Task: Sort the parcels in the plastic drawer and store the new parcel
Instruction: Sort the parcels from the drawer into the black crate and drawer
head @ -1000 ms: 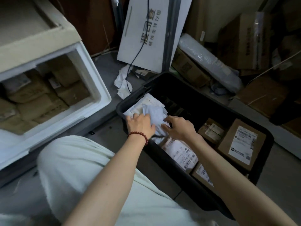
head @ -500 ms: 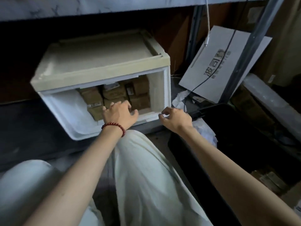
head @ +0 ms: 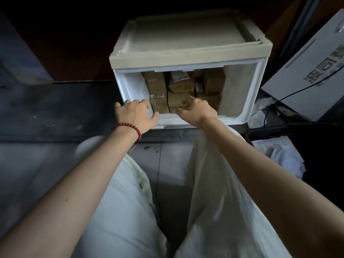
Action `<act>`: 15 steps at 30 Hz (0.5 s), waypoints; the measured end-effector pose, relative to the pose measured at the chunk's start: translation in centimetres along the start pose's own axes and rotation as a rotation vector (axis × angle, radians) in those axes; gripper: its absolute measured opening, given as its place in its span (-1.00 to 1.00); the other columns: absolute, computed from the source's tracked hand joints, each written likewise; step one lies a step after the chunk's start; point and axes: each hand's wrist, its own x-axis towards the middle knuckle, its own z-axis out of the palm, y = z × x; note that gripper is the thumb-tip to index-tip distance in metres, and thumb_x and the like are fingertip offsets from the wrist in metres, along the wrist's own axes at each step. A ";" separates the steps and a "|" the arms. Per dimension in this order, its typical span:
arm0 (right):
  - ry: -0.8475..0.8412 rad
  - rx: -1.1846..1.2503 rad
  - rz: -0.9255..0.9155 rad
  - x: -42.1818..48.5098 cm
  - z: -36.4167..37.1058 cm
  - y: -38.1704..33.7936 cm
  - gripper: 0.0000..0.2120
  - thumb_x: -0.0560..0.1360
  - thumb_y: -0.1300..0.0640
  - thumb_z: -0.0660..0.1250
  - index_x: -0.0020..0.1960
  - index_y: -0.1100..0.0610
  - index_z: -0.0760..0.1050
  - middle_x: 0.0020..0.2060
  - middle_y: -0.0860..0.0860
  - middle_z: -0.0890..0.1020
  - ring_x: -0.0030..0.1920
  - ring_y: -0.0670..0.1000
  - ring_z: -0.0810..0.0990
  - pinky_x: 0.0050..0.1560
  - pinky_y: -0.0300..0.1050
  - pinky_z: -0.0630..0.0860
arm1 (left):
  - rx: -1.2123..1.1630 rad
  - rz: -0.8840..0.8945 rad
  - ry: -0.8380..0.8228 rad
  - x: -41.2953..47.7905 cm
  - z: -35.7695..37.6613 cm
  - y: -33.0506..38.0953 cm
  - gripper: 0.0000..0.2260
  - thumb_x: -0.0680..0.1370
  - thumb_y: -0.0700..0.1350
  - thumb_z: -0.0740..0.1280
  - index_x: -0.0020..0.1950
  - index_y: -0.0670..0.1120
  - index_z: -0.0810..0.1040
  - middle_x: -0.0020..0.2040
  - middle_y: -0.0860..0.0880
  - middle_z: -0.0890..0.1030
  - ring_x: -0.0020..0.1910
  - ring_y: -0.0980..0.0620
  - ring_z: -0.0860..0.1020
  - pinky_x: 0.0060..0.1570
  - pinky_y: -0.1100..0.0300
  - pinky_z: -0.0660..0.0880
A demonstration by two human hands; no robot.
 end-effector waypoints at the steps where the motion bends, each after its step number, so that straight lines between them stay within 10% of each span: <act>1: -0.003 -0.011 0.005 0.3 0.2 0.1 -0.47 0.49 -0.23 0.24 0.39 -0.03 0.37 0.30 -0.01 0.51 0.29 0.08 0.48 0.20 -0.02 0.47 | 0.020 0.006 0.008 0.2 0.0 -0.3 -0.57 0.55 0.24 0.14 0.26 0.00 0.47 0.17 -0.09 0.58 0.18 -0.14 0.49 0.18 -0.03 0.31; 15: 0.071 -0.215 0.035 6.1 1.8 3.2 -0.36 0.50 -0.23 0.26 0.48 0.03 0.23 0.41 0.08 0.30 0.40 0.15 0.30 0.24 0.12 0.40 | -0.088 0.063 0.061 5.7 4.5 1.3 -0.57 0.57 0.18 0.15 0.34 -0.02 0.40 0.21 -0.07 0.56 0.18 -0.15 0.50 0.07 -0.01 0.36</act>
